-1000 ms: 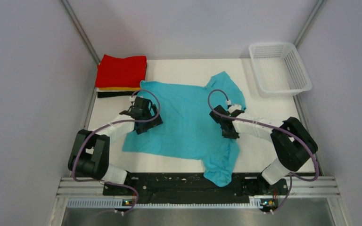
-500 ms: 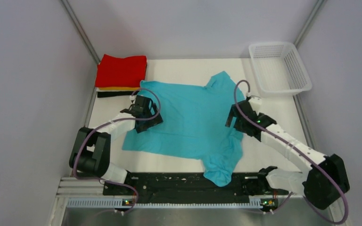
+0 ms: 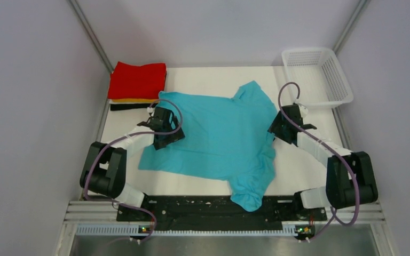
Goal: Fold and stack the t-shirts
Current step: Flatten out the tshirt
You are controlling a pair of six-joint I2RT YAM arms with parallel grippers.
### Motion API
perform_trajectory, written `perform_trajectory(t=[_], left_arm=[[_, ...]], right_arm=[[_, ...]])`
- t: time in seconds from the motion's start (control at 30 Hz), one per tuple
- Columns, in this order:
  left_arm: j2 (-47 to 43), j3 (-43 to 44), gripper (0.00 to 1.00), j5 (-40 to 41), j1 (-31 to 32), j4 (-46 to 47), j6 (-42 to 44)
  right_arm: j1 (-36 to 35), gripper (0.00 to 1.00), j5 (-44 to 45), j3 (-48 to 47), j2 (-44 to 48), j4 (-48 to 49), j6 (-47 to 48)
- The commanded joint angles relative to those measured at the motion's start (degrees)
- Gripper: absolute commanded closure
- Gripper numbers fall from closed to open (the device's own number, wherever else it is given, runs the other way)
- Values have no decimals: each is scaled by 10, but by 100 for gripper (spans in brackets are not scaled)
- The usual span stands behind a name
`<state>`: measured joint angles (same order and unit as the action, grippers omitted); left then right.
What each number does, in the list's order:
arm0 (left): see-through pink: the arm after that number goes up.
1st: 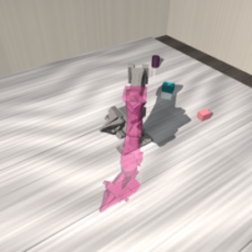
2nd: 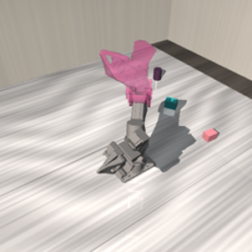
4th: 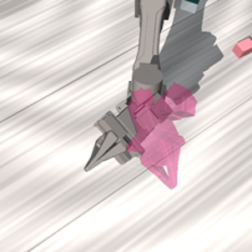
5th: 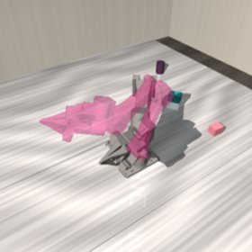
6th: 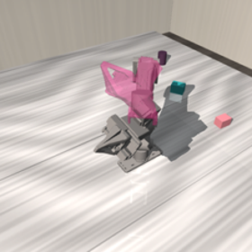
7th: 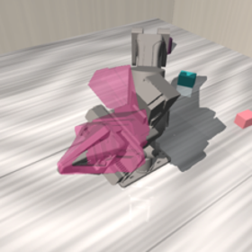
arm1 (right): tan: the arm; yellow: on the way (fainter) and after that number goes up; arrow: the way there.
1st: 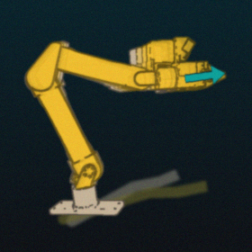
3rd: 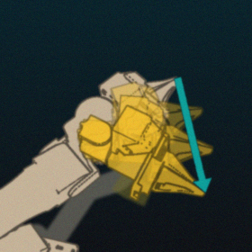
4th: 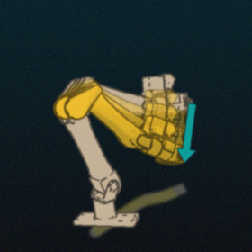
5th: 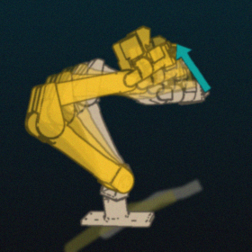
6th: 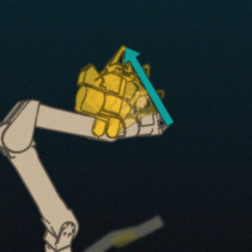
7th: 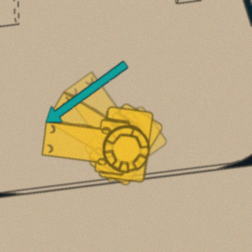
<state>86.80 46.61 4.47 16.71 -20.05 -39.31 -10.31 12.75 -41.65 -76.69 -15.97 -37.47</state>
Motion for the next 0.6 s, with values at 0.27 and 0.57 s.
perform_trajectory(t=[0.27,0.57], left_arm=[[30,8,1,26,-1,-20,2],[36,9,1,27,-1,-22,2]], right_arm=[[-44,81,-31,-51,-112,81,17],[-180,92,141,-207,-222,-64,20]])
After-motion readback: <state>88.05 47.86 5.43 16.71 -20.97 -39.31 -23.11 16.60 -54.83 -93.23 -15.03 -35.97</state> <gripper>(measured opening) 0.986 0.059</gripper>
